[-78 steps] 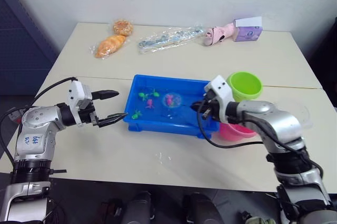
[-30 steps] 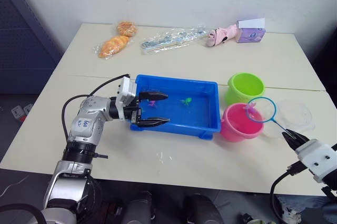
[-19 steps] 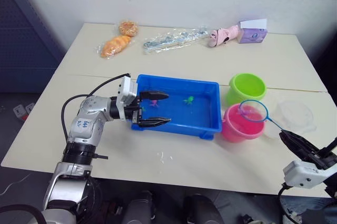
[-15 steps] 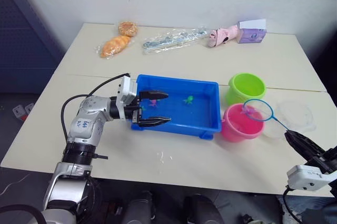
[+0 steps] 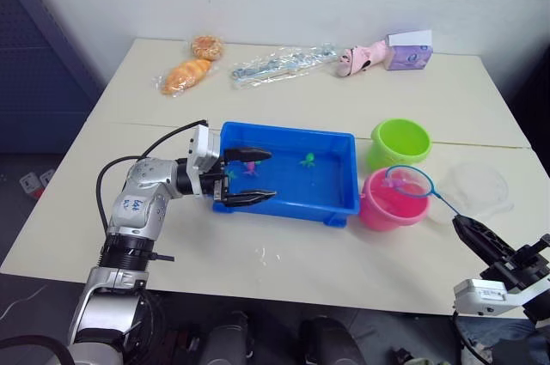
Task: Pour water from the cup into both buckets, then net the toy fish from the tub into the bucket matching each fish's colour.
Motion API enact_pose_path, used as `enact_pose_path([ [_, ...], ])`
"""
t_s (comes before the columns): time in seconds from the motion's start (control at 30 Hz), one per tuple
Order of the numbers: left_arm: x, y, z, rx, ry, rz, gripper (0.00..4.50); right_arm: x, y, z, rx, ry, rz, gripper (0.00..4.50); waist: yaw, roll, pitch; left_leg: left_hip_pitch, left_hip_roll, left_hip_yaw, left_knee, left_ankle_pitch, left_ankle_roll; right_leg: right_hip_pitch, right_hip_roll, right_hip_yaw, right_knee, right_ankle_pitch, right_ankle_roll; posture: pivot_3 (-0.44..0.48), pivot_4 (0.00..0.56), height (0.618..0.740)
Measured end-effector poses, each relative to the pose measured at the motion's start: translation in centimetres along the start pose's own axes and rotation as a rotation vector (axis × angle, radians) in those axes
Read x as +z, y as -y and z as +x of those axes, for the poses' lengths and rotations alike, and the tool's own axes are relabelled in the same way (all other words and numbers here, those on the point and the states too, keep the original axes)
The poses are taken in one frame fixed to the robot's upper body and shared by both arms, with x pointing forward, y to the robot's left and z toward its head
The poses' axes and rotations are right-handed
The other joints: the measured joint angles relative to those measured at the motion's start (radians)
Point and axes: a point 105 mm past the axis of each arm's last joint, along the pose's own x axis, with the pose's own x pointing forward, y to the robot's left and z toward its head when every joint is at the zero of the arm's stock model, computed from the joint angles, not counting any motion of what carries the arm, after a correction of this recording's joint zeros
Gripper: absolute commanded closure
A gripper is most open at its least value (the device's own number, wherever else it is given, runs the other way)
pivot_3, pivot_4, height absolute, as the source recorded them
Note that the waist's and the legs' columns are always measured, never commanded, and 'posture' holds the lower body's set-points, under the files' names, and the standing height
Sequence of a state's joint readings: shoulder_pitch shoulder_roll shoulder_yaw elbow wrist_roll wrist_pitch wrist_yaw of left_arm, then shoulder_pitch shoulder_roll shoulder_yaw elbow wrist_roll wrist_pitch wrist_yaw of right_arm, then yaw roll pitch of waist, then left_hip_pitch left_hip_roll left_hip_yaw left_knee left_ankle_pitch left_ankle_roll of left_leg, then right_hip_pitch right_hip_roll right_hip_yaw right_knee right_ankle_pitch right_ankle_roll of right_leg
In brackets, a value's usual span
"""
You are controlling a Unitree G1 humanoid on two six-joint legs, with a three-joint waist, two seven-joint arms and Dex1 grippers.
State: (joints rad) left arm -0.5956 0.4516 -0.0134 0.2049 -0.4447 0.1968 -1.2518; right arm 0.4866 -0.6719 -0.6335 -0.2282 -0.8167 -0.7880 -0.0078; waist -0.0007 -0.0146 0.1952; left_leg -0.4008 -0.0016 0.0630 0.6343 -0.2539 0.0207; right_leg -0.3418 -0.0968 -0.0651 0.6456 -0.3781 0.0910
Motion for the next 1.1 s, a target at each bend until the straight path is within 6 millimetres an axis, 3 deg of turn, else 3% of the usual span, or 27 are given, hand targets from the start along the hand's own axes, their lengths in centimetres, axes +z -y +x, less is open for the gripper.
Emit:
enact_pose_path([
  [0.17, -0.2, 0.0, 0.0, 0.009, -0.001, -0.005, 0.03, 0.3, -0.7, 0.1, 0.014, -0.002, 0.025, 4.50, 0.000, 0.000, 0.000, 0.000, 0.000, 0.000, 0.000, 0.000, 0.000, 0.000, 0.000, 0.000, 0.000, 0.000, 0.000, 0.000, 0.150, 0.740],
  [0.37, -0.2, -0.1, 0.0, 0.017, 0.000, -0.004, 0.03, -0.3, 0.4, 0.3, -0.039, -0.037, 0.097, 4.50, -0.002, 0.000, 0.000, 0.001, 0.000, 0.000, 0.000, 0.000, 0.000, 0.000, 0.000, 0.000, 0.001, 0.000, 0.000, 0.000, 0.150, 0.740],
  [0.43, -0.2, -0.1, -0.3, 0.025, -0.006, -0.005, 0.03, -0.3, 1.6, 1.0, -0.083, -0.022, 0.208, 4.50, -0.006, 0.000, 0.000, 0.001, 0.000, 0.001, 0.000, 0.000, 0.000, 0.001, 0.000, 0.001, 0.001, 0.000, 0.000, 0.000, 0.150, 0.740],
  [0.53, -0.2, -0.4, -1.3, 0.050, -0.026, 0.001, 0.03, 1.0, 3.8, 2.7, -0.109, 0.086, 0.388, 4.50, -0.013, 0.000, 0.000, 0.004, 0.001, 0.001, 0.000, 0.000, 0.000, 0.003, 0.000, 0.000, 0.001, 0.000, 0.000, 0.000, 0.150, 0.740],
  [0.63, -0.3, -0.8, -3.4, 0.109, -0.059, 0.008, 0.03, 3.4, 5.3, 5.4, -0.048, 0.229, 0.735, 4.50, -0.025, 0.000, 0.000, 0.005, 0.003, 0.000, 0.000, 0.000, 0.001, 0.004, 0.001, 0.000, 0.001, 0.000, 0.000, 0.000, 0.150, 0.740],
  [0.77, 0.0, -1.5, -5.9, 0.197, -0.075, 0.021, 0.03, 5.3, 7.2, 8.3, -0.035, 0.329, 1.012, 4.50, -0.024, 0.000, 0.000, 0.004, 0.003, -0.001, 0.001, 0.000, 0.001, 0.004, 0.001, 0.000, 0.002, 0.000, 0.000, 0.000, 0.150, 0.740],
  [0.97, -0.2, -1.7, -10.6, 0.326, -0.145, 0.025, 0.03, 9.1, 4.2, 13.0, 0.254, 0.250, 1.311, 4.50, -0.026, -0.001, 0.000, 0.001, 0.002, -0.001, 0.002, 0.000, 0.002, 0.000, -0.002, -0.001, 0.002, 0.000, -0.001, 0.000, 0.150, 0.740],
  [1.1, -0.3, -1.4, -12.2, 0.367, -0.176, 0.026, 0.03, 10.1, 4.2, 15.1, 0.353, 0.214, 1.352, 4.50, -0.023, -0.001, 0.000, -0.003, 0.002, -0.003, 0.002, -0.001, 0.003, -0.002, -0.002, -0.002, 0.002, 0.000, -0.001, 0.000, 0.150, 0.740],
])
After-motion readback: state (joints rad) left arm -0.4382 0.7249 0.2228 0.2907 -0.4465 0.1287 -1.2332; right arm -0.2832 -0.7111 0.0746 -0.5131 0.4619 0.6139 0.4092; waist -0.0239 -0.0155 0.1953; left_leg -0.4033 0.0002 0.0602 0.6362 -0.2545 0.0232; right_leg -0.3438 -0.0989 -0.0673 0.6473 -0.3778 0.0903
